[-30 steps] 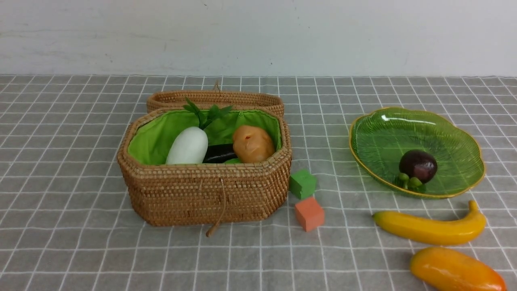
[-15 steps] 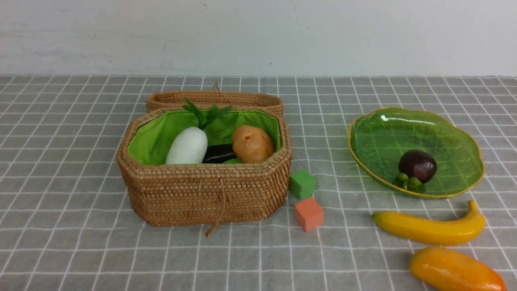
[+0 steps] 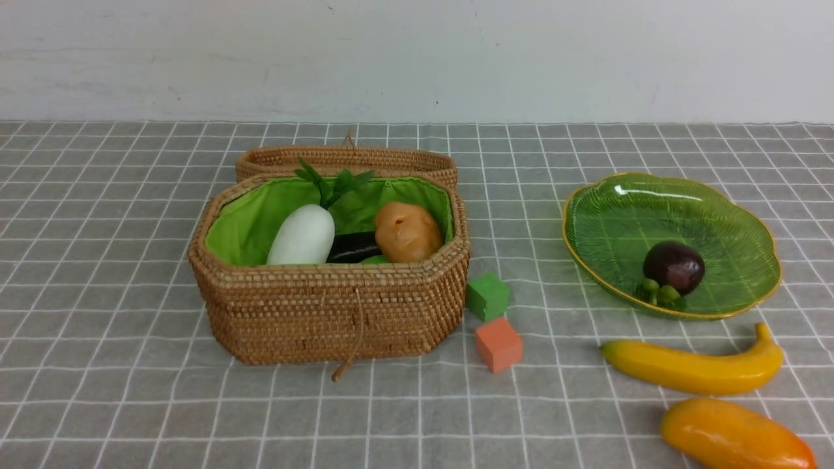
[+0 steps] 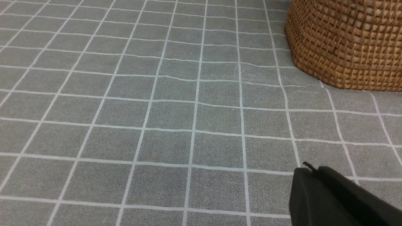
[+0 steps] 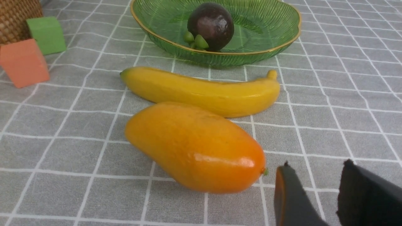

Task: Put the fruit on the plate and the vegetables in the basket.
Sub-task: Use the right arm to grab a mango and put it into the right plate

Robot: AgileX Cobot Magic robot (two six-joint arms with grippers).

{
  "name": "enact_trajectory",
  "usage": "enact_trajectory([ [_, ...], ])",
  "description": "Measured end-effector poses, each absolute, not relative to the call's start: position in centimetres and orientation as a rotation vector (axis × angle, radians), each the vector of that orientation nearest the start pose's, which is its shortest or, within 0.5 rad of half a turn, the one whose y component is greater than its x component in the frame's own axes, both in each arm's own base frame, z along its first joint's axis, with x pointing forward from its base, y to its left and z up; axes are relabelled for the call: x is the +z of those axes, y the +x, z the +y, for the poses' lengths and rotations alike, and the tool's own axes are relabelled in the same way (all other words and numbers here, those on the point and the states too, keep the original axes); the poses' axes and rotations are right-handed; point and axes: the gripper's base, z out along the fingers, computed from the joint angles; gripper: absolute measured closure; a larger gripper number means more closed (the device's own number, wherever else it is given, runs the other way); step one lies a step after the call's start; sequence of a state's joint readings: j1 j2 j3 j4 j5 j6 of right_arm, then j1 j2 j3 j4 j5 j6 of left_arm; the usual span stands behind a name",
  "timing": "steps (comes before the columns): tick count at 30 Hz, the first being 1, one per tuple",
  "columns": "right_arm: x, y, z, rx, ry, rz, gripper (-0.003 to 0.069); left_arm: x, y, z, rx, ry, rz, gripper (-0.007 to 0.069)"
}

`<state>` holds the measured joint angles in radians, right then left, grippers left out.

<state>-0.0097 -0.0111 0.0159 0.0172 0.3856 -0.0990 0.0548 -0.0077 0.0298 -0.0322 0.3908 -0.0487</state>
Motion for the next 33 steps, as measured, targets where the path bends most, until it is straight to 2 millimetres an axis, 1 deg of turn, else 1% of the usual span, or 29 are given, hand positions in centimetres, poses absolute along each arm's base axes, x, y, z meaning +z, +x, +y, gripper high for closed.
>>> enact_trajectory([
  [8, 17.5, 5.3, 0.0, -0.067, -0.077, 1.857, 0.0417, 16.9, 5.2, 0.2, -0.028, -0.118, 1.893, 0.061],
  [10, 17.8, 5.4, 0.0, -0.062, -0.069, 1.795, 0.0417, 16.9, 5.2, 0.2, -0.028, -0.118, 1.893, 0.0609],
  [12, 18.6, 5.6, 0.0, -0.042, -0.041, 1.707, 0.0417, 16.9, 5.2, 0.2, -0.028, -0.118, 1.893, 0.0607],
  [13, 18.7, 5.6, 0.0, -0.036, -0.034, 1.696, 0.0417, 16.9, 5.2, 0.2, -0.028, -0.118, 1.893, 0.0607],
  [15, 19.8, 5.7, 0.0, 0.03, 0.038, 1.571, 0.0417, 16.9, 5.2, 0.2, -0.028, -0.118, 1.893, 0.0606],
  [17, 20.5, 5.7, -0.1, 0.096, 0.104, 1.497, 0.0417, 16.9, 5.2, 0.2, -0.028, -0.118, 1.893, 0.0606],
  [18, 21.2, 5.6, -0.2, 0.175, 0.178, 1.403, 0.0417, 16.9, 5.2, 0.2, -0.028, -0.118, 1.893, 0.0606],
  [20, 22.4, 5.3, -0.3, 0.246, 0.237, 1.27, 0.0417, 16.9, 5.2, 0.2, -0.028, -0.118, 1.893, 0.0603],
  [23, 23.1, 5.1, -0.4, 0.255, 0.238, 1.197, 0.0417, 16.9, 5.2, 0.2, -0.028, -0.118, 1.893, 0.0601],
  [25, 24.1, 4.9, -0.3, 0.265, 0.231, 1.179, 0.0417, 16.9, 5.2, 0.2, -0.028, -0.118, 1.893, 0.0598],
  [26, 25.1, 4.6, -0.3, 0.278, 0.232, 1.173, 0.0417, 16.9, 5.2, 0.2, -0.028, -0.118, 1.893, 0.0596],
  [27, 27.1, 4.1, -0.2, 0.295, 0.23, 1.156, 0.0417, 16.9, 5.2, 0.2, -0.028, -0.118, 1.893, 0.0594],
  [28, 28.9, 3.9, -0.1, 0.308, 0.233, 1.174, 0.0417, 16.9, 5.2, 0.2, -0.028, -0.118, 1.893, 0.0594],
  [29, 31.1, 3.4, -0.1, 0.313, 0.228, 1.167, 0.0417, 16.9, 5.2, 0.2, -0.028, -0.118, 1.893, 0.0592],
  [30, 32.3, 3.4, 0.0, 0.311, 0.228, 1.2, 0.0417, 16.9, 5.2, 0.2, -0.028, -0.118, 1.893, 0.0592],
  [31, 34.0, 3.4, 0.0, 0.305, 0.225, 1.228, 0.0417, 16.9, 5.2, 0.2, -0.028, -0.118, 1.893, 0.0589],
  [32, 36.4, 3.6, 0.1, 0.287, 0.216, 1.28, 0.0417, 16.9, 5.2, 0.2, -0.028, -0.118, 1.893, 0.0587],
  [33, 38.2, 4.0, 0.1, 0.264, 0.208, 1.335, 0.0417, 16.9, 5.2, 0.2, -0.028, -0.118, 1.893, 0.0586],
])
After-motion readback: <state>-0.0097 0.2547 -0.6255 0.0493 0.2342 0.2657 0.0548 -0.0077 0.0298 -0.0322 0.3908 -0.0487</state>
